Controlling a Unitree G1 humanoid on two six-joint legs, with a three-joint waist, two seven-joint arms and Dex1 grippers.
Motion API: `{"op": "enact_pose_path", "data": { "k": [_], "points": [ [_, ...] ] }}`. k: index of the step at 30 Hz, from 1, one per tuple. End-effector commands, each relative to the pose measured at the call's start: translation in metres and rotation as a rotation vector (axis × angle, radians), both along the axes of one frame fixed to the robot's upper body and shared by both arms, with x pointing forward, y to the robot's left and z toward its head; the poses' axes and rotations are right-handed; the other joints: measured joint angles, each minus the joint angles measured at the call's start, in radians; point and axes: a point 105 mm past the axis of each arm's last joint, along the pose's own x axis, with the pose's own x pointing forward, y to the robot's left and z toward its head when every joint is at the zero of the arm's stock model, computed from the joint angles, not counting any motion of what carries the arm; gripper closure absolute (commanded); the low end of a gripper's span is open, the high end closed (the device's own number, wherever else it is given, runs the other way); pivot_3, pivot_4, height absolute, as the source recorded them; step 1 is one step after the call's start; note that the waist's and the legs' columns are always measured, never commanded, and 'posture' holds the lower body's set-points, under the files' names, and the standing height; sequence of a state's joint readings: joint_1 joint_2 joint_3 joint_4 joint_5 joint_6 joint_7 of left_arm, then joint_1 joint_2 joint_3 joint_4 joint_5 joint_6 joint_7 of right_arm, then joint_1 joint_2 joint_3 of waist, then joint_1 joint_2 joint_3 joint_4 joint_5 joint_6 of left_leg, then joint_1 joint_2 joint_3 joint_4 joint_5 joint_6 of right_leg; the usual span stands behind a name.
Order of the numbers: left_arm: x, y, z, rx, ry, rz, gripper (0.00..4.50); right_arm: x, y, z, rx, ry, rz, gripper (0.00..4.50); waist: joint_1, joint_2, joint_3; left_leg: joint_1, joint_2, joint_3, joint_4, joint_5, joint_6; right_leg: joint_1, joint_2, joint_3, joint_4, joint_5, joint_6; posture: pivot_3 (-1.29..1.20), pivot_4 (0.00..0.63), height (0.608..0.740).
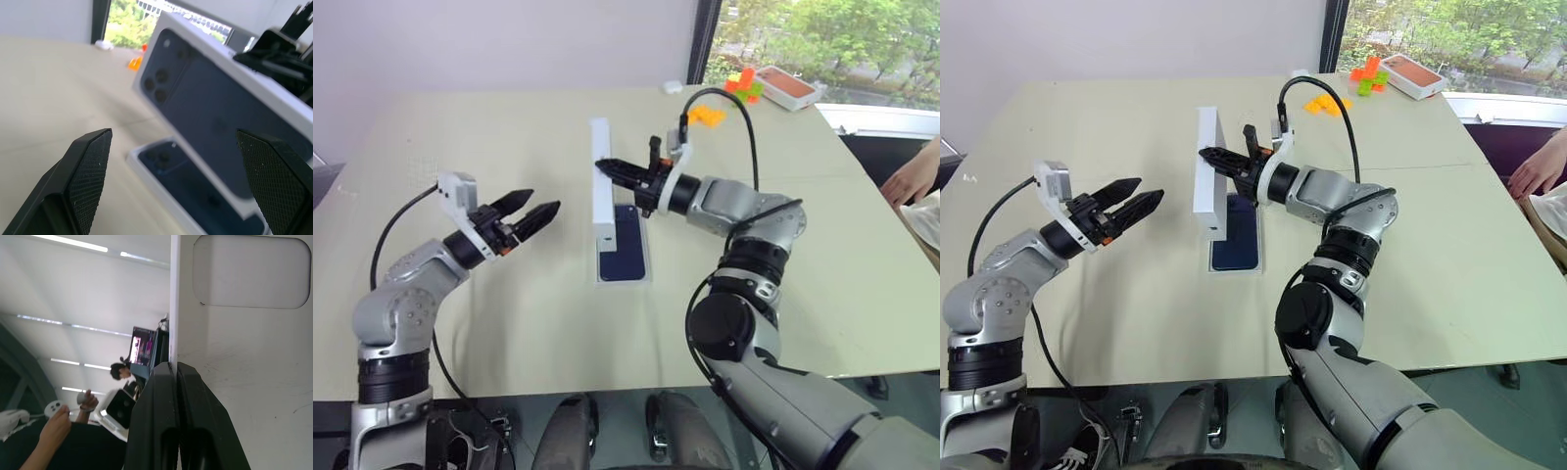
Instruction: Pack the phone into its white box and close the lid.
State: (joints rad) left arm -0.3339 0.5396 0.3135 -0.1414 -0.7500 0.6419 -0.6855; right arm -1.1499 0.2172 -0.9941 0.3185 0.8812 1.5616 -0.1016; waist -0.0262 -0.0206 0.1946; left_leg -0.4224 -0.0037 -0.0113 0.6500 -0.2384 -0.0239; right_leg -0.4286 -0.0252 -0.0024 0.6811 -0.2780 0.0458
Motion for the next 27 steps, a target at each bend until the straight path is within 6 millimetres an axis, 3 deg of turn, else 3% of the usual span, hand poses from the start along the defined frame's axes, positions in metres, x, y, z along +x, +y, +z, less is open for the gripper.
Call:
{"op": "enact_pose_path", "data": {
  "k": [1,18,27],
  "points": [
    [-0.004,0.002,0.016,0.001,-0.067,0.006,0.25,-0.019,0.034,-0.017,0.095,0.067,0.092,4.43,0.001,0.0,0.0,0.0,0.0,0.0,0.0,0.0,0.0,0.0,0.0,0.0,0.0,0.0,0.0,0.0,0.15,0.74],
    [-0.003,0.0,0.018,-0.024,-0.08,-0.005,0.25,-0.029,0.05,-0.029,0.138,0.138,0.166,4.43,0.003,0.0,0.0,0.0,0.0,0.001,0.0,0.0,0.0,0.0,0.0,0.0,0.0,0.0,0.0,0.0,0.15,0.74],
    [-0.004,-0.004,0.013,-0.021,-0.067,-0.013,0.25,-0.034,0.053,-0.046,0.115,0.176,0.194,4.43,0.003,0.0,0.0,0.0,0.0,0.001,0.0,0.0,0.0,0.0,0.0,0.0,-0.001,0.0,0.0,0.0,0.15,0.74]
  ]
}}
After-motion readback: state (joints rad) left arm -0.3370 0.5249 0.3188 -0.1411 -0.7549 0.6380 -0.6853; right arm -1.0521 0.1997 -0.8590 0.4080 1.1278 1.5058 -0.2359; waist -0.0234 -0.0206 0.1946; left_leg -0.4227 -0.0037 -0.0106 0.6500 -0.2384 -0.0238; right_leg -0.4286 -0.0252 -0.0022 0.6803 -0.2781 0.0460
